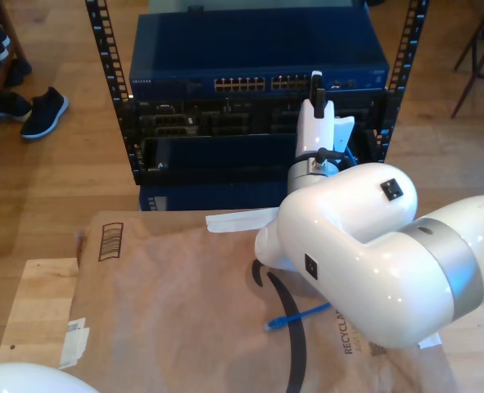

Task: Grab the cable and plug it in

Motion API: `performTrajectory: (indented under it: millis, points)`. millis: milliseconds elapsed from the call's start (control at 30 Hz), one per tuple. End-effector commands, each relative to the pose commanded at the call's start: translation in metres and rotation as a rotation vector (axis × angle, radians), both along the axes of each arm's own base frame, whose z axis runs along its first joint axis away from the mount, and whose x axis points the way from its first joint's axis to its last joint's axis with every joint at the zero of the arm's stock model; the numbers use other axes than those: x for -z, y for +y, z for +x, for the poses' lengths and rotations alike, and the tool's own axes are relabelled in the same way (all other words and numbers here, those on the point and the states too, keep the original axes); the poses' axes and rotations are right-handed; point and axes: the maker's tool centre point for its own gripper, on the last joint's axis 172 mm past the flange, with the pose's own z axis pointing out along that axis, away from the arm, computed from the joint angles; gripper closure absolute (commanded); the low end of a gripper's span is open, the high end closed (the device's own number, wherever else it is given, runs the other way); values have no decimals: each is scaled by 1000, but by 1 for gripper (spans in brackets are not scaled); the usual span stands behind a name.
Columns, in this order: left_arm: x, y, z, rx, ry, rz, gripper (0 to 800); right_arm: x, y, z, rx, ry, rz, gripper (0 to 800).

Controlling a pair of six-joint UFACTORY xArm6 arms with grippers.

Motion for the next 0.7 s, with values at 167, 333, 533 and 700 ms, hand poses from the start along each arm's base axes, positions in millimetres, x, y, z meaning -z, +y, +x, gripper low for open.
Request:
performTrajectory:
  millis: [167, 333, 533, 700]
  points:
    - [0, 0, 0, 0, 0, 0, 0, 4, -8, -13, 6, 33, -16, 509]
    - [1, -1, 0, 0, 0, -3, 0, 15, -18, -37, 5, 93, -47, 510]
    - [0, 0, 0, 0, 0, 0, 0, 3, -19, -44, 15, 44, -54, 510]
    - [1, -1, 0, 0, 0, -2, 0, 2, -19, -44, 13, 44, -54, 509]
